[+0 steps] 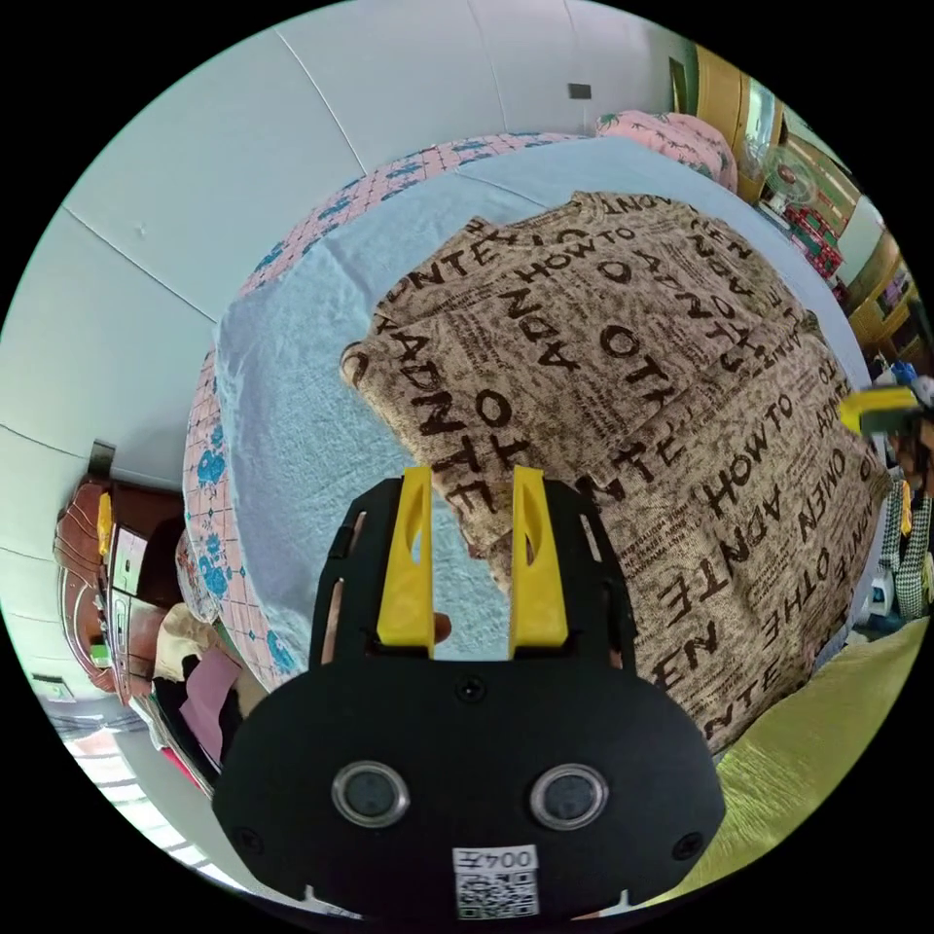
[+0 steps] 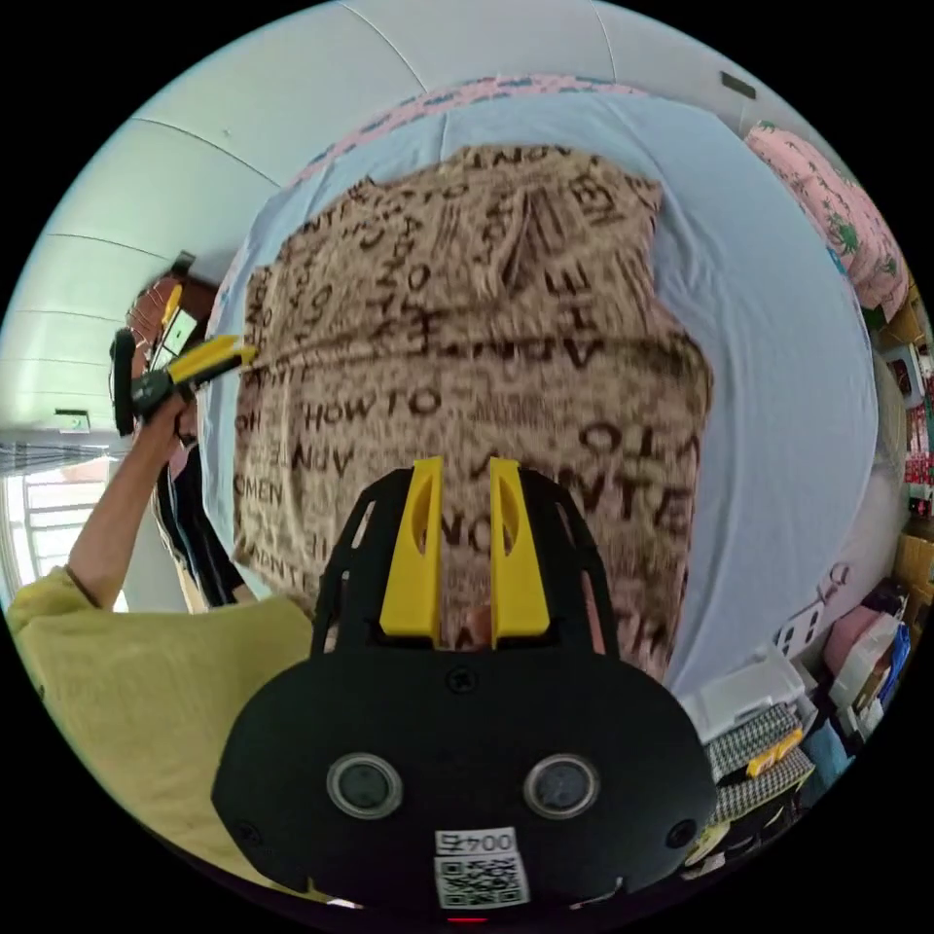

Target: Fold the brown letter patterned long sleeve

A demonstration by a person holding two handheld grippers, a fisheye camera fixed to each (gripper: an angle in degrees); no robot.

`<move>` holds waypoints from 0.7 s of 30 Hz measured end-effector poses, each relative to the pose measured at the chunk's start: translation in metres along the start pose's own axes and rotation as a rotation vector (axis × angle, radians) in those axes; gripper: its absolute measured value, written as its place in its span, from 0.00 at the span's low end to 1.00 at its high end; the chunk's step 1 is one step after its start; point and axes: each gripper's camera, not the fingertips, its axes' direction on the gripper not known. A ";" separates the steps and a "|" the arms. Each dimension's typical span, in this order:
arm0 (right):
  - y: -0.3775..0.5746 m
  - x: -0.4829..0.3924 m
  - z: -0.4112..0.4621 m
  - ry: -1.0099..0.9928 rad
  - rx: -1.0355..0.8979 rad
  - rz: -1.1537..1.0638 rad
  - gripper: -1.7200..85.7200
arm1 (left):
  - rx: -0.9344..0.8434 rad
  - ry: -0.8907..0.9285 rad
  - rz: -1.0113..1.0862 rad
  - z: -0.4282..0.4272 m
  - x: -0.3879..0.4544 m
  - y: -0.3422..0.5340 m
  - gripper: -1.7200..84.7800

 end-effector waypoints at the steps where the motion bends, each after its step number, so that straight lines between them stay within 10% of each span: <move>1: 0.012 0.001 0.000 -0.001 -0.029 0.011 0.11 | 0.008 0.002 -0.010 -0.001 -0.004 0.000 0.16; 11: 0.109 -0.012 0.017 0.192 -0.155 0.005 0.11 | 0.040 0.298 -0.386 0.026 -0.115 -0.035 0.16; 21: 0.135 -0.021 -0.006 0.216 -0.099 -0.022 0.10 | 0.109 0.174 -0.112 0.010 -0.012 -0.117 0.16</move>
